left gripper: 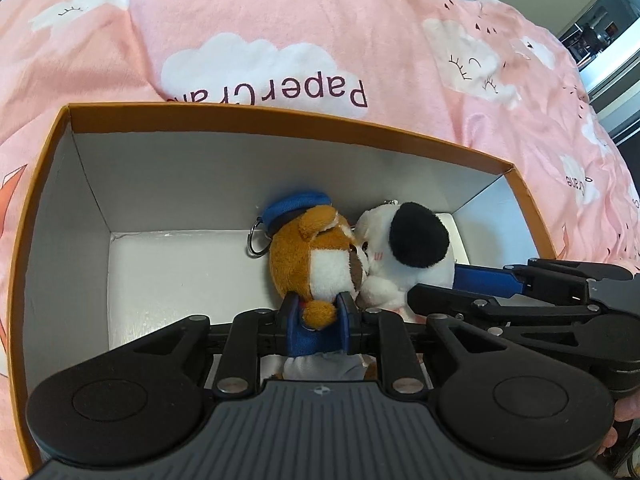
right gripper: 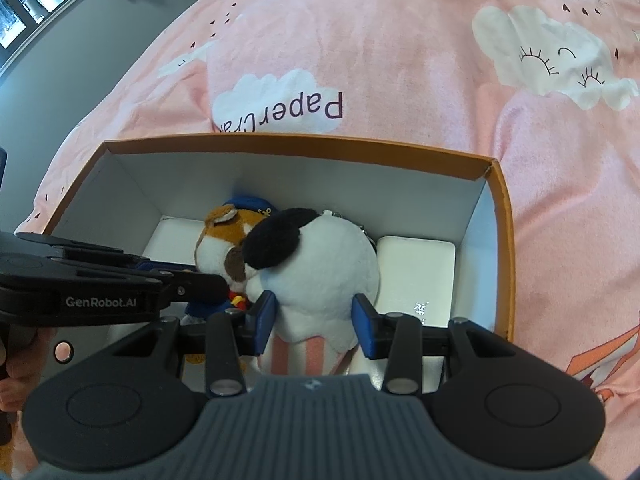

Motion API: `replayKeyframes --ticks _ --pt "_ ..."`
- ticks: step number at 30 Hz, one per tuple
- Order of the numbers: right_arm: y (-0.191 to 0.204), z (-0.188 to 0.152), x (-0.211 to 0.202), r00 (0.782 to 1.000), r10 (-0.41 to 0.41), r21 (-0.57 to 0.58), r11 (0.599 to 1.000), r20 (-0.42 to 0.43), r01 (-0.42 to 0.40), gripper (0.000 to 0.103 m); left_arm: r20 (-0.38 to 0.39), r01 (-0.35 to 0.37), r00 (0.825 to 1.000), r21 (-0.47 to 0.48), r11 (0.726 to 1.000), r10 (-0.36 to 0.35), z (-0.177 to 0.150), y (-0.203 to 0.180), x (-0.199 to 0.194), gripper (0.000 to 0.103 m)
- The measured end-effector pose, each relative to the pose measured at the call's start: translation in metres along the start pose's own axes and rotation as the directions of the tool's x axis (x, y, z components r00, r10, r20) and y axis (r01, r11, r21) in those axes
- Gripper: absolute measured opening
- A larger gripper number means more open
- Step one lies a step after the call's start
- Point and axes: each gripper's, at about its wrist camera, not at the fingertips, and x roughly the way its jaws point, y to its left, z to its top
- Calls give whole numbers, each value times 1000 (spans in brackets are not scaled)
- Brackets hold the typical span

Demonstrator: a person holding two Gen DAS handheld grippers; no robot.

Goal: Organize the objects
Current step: 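Lower the bear and white plush into the orange box with both grippers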

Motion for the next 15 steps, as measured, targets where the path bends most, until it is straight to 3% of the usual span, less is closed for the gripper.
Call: replayKeyframes --ticks 5,9,15 --pt "-1 -3 -7 1000 23 8 1000 12 -23 46 23 -27 999 34 999 26 -7 -5 -8 33" --pt "4 -9 -24 999 16 -2 1000 49 -16 50 106 -49 993 56 997 43 -15 -12 -28 39" --pt "18 -32 -73 985 11 -33 999 170 -5 50 302 -55 953 115 992 18 -48 -38 -89 39"
